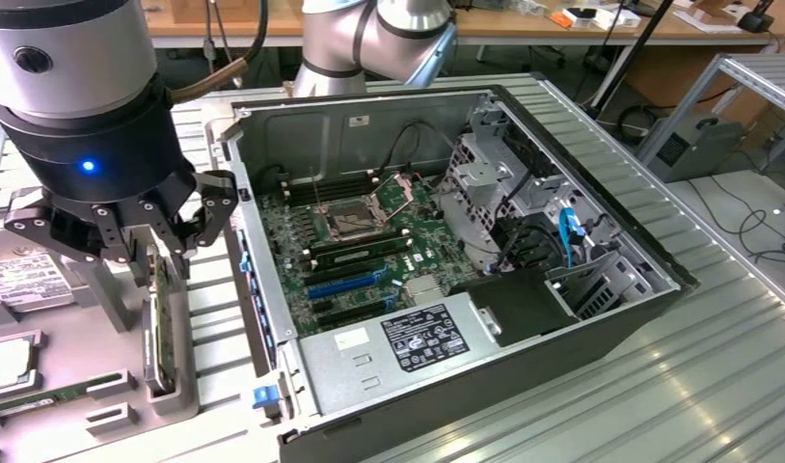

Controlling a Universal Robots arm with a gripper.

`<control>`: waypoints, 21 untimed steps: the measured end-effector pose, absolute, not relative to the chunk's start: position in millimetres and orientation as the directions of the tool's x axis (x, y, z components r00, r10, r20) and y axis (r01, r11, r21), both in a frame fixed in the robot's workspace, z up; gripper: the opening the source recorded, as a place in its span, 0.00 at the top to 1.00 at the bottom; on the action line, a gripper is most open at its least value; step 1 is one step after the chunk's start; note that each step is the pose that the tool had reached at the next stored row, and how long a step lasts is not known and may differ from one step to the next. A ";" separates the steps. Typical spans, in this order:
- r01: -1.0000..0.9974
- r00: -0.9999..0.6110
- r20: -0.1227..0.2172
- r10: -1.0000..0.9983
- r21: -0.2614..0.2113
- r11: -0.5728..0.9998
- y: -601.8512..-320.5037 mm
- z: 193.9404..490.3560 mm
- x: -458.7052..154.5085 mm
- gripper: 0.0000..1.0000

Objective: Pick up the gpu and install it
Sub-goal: 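Pick up the gpu and move the gpu toward the slot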

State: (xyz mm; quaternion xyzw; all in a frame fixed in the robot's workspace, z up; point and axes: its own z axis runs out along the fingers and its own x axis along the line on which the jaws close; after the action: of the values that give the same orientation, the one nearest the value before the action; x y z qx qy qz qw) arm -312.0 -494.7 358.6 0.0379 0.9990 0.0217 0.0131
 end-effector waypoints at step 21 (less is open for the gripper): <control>0.075 -0.997 -0.024 0.076 0.044 0.996 -494.7 343.0 -312.0 0.64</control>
State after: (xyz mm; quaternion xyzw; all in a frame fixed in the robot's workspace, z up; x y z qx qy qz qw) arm -312.0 -494.7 343.0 0.0379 0.9990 0.0217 0.0131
